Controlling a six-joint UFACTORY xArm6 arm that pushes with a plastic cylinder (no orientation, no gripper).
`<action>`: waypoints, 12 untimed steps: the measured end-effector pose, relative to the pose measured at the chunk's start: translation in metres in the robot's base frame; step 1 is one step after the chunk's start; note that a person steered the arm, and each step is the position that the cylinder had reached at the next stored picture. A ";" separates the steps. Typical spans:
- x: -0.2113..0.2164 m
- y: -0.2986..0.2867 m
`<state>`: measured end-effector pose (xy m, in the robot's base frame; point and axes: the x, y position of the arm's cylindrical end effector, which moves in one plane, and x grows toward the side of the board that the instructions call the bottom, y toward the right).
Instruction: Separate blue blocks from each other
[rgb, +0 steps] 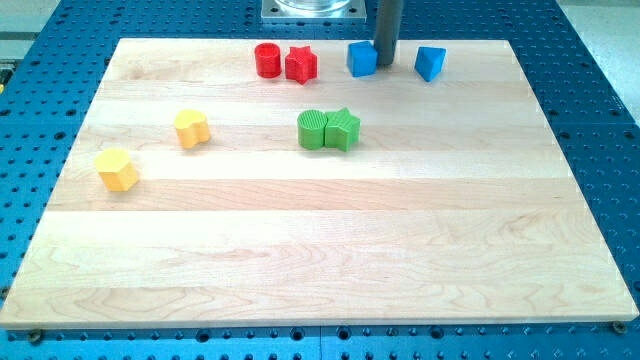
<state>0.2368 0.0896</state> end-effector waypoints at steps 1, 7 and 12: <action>0.000 -0.001; 0.035 0.186; 0.040 0.092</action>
